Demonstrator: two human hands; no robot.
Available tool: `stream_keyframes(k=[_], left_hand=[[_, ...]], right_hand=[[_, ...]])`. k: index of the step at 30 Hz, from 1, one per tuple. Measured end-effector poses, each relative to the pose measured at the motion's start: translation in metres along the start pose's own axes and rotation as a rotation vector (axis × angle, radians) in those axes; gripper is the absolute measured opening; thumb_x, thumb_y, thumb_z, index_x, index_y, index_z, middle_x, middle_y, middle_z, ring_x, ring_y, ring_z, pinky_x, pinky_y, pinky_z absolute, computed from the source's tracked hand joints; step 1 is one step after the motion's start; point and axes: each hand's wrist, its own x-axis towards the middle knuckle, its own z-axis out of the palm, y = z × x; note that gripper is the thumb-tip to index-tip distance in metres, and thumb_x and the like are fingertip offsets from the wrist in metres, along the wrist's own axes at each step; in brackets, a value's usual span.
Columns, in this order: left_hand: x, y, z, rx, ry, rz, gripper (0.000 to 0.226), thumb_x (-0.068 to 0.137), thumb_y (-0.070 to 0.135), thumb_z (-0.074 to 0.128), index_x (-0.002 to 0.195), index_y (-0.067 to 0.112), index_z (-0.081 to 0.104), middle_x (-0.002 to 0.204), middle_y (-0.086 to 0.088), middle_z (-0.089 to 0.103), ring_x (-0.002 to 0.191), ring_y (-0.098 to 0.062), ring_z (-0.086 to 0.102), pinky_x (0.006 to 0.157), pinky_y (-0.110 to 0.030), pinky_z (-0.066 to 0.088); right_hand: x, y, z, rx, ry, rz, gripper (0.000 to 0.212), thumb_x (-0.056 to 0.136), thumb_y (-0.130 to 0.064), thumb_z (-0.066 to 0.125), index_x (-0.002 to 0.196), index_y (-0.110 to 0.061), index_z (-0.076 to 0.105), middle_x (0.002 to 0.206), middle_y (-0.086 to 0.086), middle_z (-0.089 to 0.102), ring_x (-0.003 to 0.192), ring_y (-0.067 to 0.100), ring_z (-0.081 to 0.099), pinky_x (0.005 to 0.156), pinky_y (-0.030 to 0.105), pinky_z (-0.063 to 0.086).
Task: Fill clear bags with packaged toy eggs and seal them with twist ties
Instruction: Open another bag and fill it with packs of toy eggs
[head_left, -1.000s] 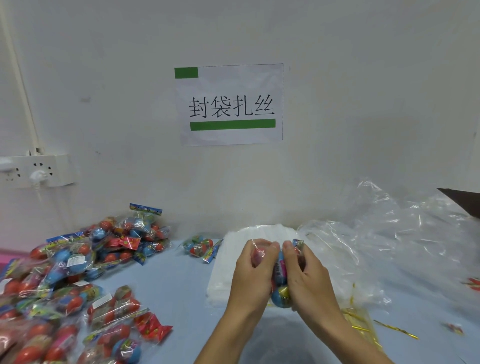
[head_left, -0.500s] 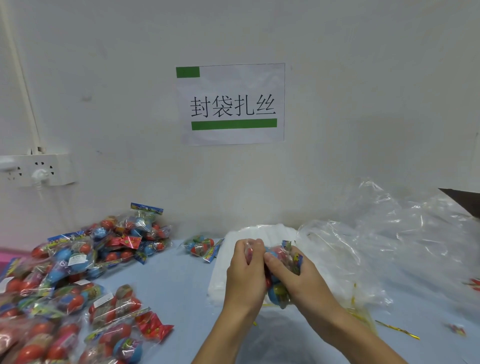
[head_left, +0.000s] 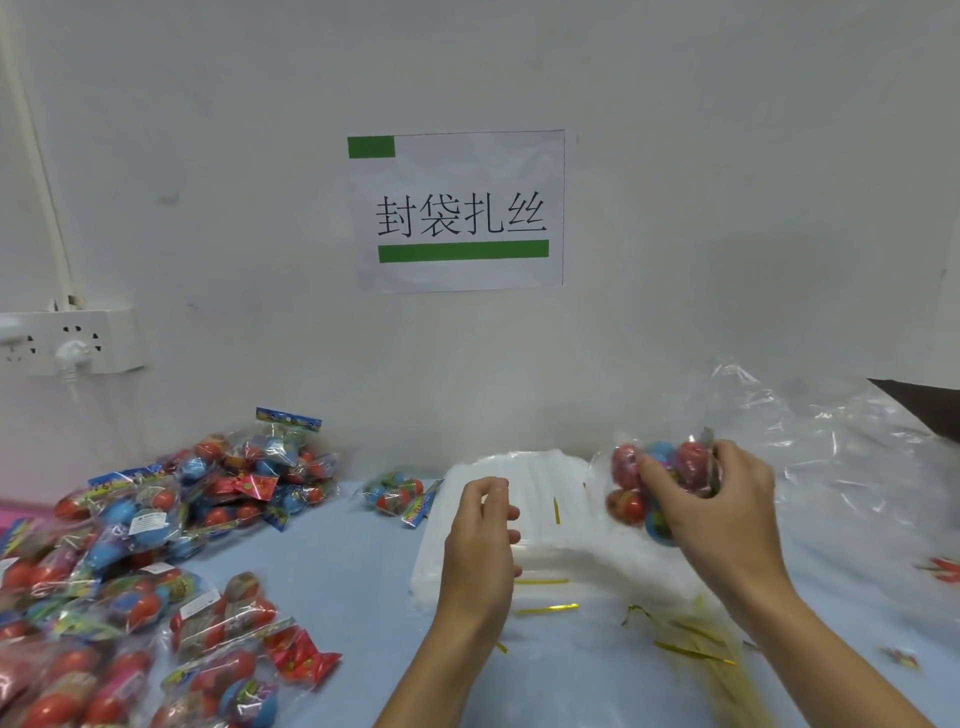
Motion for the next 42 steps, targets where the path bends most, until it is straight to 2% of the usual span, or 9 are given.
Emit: stream_keyframes(k=[6, 11, 15, 19, 22, 27, 32, 37, 42], left_hand=[[0.0, -0.002, 0.001, 0.082, 0.004, 0.019, 0.017, 0.104, 0.026, 0.043, 0.099, 0.026, 0.06, 0.1, 0.002, 0.063, 0.095, -0.015, 0.06, 0.081, -0.035, 0.051], [0.0, -0.001, -0.003, 0.103, 0.041, 0.028, 0.009, 0.099, 0.023, 0.054, 0.106, 0.027, 0.059, 0.107, 0.003, 0.061, 0.097, -0.014, 0.059, 0.091, -0.043, 0.052], [0.007, -0.004, -0.009, 0.064, 0.089, -0.011, 0.041, 0.092, 0.029, 0.067, 0.126, 0.03, 0.044, 0.111, 0.014, 0.051, 0.096, -0.001, 0.054, 0.097, -0.046, 0.052], [0.011, -0.009, -0.017, 0.205, 0.224, -0.047, 0.039, 0.088, 0.01, 0.062, 0.112, 0.037, 0.045, 0.091, 0.02, 0.053, 0.08, -0.01, 0.063, 0.063, -0.025, 0.053], [0.014, -0.012, -0.024, 0.275, 0.332, -0.053, 0.033, 0.086, 0.005, 0.056, 0.109, 0.028, 0.053, 0.089, 0.001, 0.065, 0.08, -0.025, 0.068, 0.055, -0.025, 0.044], [0.012, -0.009, -0.024, 0.354, 0.289, -0.034, 0.055, 0.082, 0.003, 0.058, 0.127, 0.024, 0.034, 0.11, -0.002, 0.056, 0.09, -0.035, 0.065, 0.082, -0.044, 0.054], [0.008, -0.016, -0.022, 0.59, 0.248, -0.014, 0.074, 0.085, 0.024, 0.067, 0.138, 0.036, 0.018, 0.136, -0.008, 0.04, 0.101, -0.033, 0.057, 0.08, -0.034, 0.041], [0.011, -0.015, -0.031, 0.942, 0.421, 0.175, 0.065, 0.082, 0.024, 0.072, 0.137, 0.038, 0.04, 0.149, 0.0, 0.026, 0.133, -0.025, 0.03, 0.097, -0.038, 0.04], [0.01, -0.016, -0.027, 0.973, 0.295, 0.239, 0.035, 0.09, 0.03, 0.064, 0.122, 0.039, 0.05, 0.106, 0.015, 0.058, 0.114, -0.011, 0.047, 0.089, -0.029, 0.025]], right_hand=[[0.002, 0.013, -0.008, -0.24, -0.148, 0.204, 0.035, 0.071, -0.049, 0.078, 0.085, -0.024, 0.059, 0.082, -0.009, 0.066, 0.075, 0.011, 0.059, 0.063, 0.033, 0.041], [-0.008, -0.002, -0.001, 0.039, -0.226, -0.049, 0.032, 0.072, -0.043, 0.085, 0.085, -0.026, 0.061, 0.076, -0.009, 0.069, 0.072, 0.009, 0.066, 0.062, 0.023, 0.05], [-0.025, -0.02, -0.001, 0.262, -0.609, -0.196, 0.042, 0.068, -0.042, 0.086, 0.105, -0.035, 0.067, 0.091, -0.006, 0.077, 0.083, 0.01, 0.075, 0.073, 0.019, 0.056], [-0.031, -0.022, -0.004, 0.28, -0.867, -0.19, 0.04, 0.065, -0.041, 0.084, 0.101, -0.04, 0.069, 0.094, -0.003, 0.077, 0.085, 0.013, 0.076, 0.071, 0.018, 0.057], [-0.025, -0.011, 0.0, 0.092, -0.719, -0.201, 0.042, 0.062, -0.046, 0.086, 0.098, -0.033, 0.069, 0.104, -0.008, 0.067, 0.088, 0.002, 0.069, 0.076, 0.013, 0.051], [-0.017, -0.001, 0.005, -0.237, -0.344, -0.263, 0.035, 0.07, -0.049, 0.083, 0.089, -0.039, 0.055, 0.108, -0.012, 0.049, 0.091, -0.009, 0.055, 0.074, 0.008, 0.041], [-0.02, -0.004, 0.009, -0.13, -0.247, -0.339, 0.033, 0.073, -0.041, 0.084, 0.079, -0.034, 0.052, 0.087, -0.009, 0.058, 0.084, -0.001, 0.056, 0.066, 0.013, 0.04], [-0.021, -0.013, 0.007, 0.104, -0.248, -0.214, 0.027, 0.078, -0.039, 0.081, 0.084, -0.026, 0.058, 0.076, -0.01, 0.069, 0.065, 0.005, 0.064, 0.057, 0.016, 0.048], [-0.016, -0.016, 0.005, 0.381, -0.316, 0.096, 0.031, 0.083, -0.038, 0.077, 0.094, -0.012, 0.065, 0.082, 0.008, 0.072, 0.076, 0.023, 0.068, 0.067, 0.037, 0.053]])
